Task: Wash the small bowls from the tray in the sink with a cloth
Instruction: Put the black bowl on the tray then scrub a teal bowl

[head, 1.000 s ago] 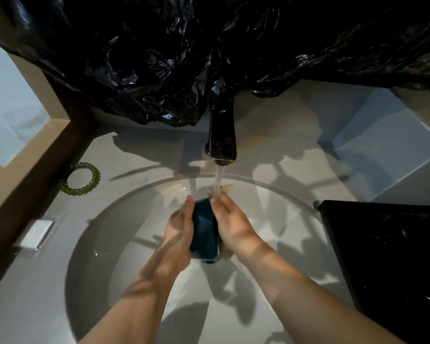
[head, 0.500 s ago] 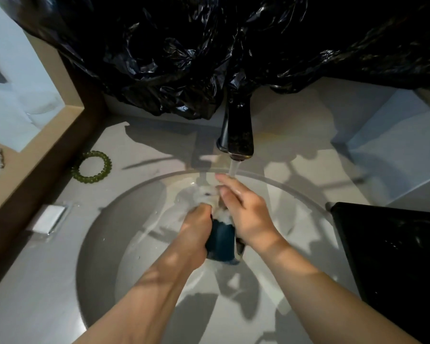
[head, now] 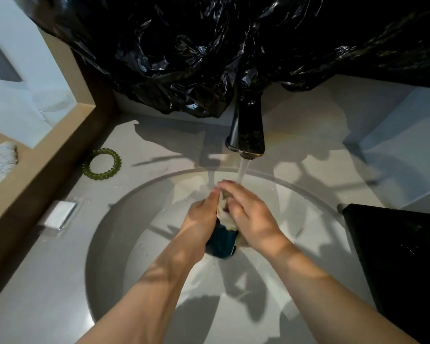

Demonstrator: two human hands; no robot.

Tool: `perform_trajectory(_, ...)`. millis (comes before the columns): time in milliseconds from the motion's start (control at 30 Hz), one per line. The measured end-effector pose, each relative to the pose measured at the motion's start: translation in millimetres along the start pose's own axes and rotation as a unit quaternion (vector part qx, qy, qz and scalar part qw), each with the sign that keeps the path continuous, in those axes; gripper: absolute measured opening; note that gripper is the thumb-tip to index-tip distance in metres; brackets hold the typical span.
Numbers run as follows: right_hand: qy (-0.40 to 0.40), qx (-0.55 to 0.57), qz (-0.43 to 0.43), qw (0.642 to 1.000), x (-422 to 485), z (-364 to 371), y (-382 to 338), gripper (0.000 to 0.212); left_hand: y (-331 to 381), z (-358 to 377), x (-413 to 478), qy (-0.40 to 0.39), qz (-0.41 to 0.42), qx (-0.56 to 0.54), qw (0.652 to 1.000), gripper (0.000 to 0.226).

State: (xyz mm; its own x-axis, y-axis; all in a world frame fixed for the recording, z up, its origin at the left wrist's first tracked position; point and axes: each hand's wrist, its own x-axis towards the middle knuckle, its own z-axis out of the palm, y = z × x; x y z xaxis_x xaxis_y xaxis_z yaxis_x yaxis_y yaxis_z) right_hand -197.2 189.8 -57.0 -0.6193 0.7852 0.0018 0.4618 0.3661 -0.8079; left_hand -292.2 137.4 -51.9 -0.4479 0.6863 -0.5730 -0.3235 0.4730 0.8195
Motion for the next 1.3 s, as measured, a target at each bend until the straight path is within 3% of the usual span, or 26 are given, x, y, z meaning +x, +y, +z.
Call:
perform_trajectory(67, 0.014, 0.099, 0.083, 0.992, 2.4, 0.5, -3.6, 0.032, 1.5, -1.1, 0.4, 0.004, 0.032, 0.000, 0.999, 0.042)
perform_trajectory(133, 0.010, 0.019, 0.045, 0.999, -8.4, 11.5, -18.4, 0.039, 1.8, -2.7, 1.3, 0.020, 0.046, -0.004, 0.999, 0.043)
perform_trajectory(233, 0.035, -0.112, -0.062, 0.991, -34.8, 36.3, -25.9, 0.066, -3.7, -8.8, 0.7, 0.003, 0.068, -0.018, 0.998, 0.047)
perform_trajectory(333, 0.036, -0.109, -0.047, 0.992, -21.3, 25.6, -19.6, 0.054, -5.2, -11.4, -3.8, -0.057, 0.089, 0.032, 0.994, 0.045)
perform_trajectory(400, 0.050, 0.020, 0.067, 0.996, -5.5, 9.6, -19.4, 0.036, -2.9, -8.6, -4.8, -0.068, 0.081, 0.038, 0.994, 0.044)
perform_trajectory(500, 0.028, 0.282, 0.213, 0.935, 3.6, -5.8, -16.8, 0.020, 3.9, -6.9, -5.2, -0.059, 0.048, 0.000, 0.997, 0.040)
perform_trajectory(700, 0.105, 0.397, 0.274, 0.870, -4.1, 13.1, -3.2, 0.037, 4.1, -9.3, -5.7, -0.048, 0.046, -0.103, 0.992, 0.043)
perform_trajectory(833, 0.109, 0.309, 0.227, 0.917, -25.9, 32.8, -3.9, 0.034, 2.8, -4.4, -3.6, 0.013, 0.017, -0.147, 0.989, 0.044)
perform_trajectory(900, 0.069, 0.270, 0.211, 0.937, -41.6, 41.9, -12.7, 0.038, 1.1, -4.2, -3.0, 0.030, -0.016, -0.160, 0.987, 0.049)
perform_trajectory(1067, 0.023, 0.123, 0.086, 0.988, -45.3, 37.8, -27.6, 0.048, 4.8, -1.9, -12.5, 0.041, -0.024, -0.139, 0.989, 0.050)
perform_trajectory(1200, 0.070, 0.005, 0.060, 0.996, -24.0, 17.4, -24.3, 0.040, 18.5, 4.7, -7.7, 0.008, 0.031, -0.029, 0.999, 0.046)
perform_trajectory(1300, 0.106, 0.100, 0.089, 0.985, -1.8, 5.1, -18.3, 0.028, 24.5, 7.2, -8.7, -0.007, 0.040, -0.004, 0.999, 0.042)
